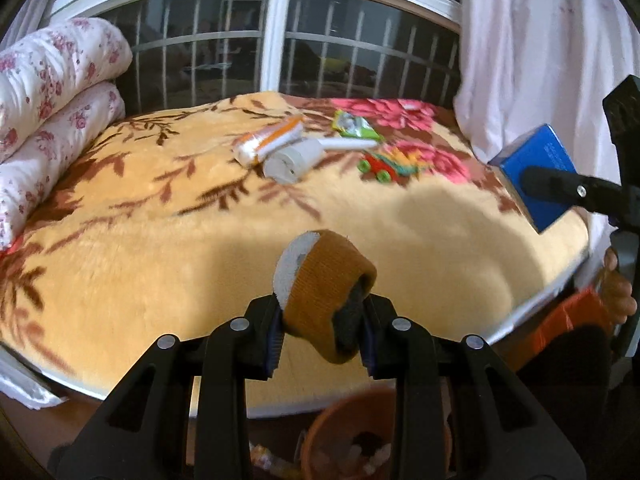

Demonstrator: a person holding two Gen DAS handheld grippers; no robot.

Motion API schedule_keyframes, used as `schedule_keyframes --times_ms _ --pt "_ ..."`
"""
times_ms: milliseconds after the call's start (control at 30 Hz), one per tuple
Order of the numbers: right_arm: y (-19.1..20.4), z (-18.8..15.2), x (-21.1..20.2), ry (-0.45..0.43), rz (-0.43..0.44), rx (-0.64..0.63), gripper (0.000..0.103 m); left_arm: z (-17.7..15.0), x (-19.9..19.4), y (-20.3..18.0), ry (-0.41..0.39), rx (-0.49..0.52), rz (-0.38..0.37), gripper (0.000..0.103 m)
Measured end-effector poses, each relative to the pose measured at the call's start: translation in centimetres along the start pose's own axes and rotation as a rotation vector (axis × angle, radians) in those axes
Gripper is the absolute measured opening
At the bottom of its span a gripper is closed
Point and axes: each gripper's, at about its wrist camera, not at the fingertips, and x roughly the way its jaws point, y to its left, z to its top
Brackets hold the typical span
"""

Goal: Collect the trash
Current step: 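Carry the cup and carton to the orange bin and open both tools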

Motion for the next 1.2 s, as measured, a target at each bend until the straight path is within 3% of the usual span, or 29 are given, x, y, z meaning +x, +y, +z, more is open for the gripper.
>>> schedule_keyframes --times_ms 200,533,800,1200 --pt "2.3 -6.7 -1.9 0.019 -0.092 -0.048 0.078 -4.6 -1.1 -2.5 0.084 0.068 -0.026 0.029" --pt "3.6 -14.9 0.4 0.2 -0.131 0.027 0.078 -10.3 1.6 -4.1 0.292 0.061 -0.008 0.029" --pt "4.3 -18.7 3.0 0.351 -0.114 0.046 0.078 -13.2 4.4 -4.1 0.451 0.033 -0.034 0.029" --pt "3.9 -20.4 4.8 0.438 -0.114 0.075 0.079 -14.1 6.4 -3.5 0.541 0.025 -0.06 0.029"
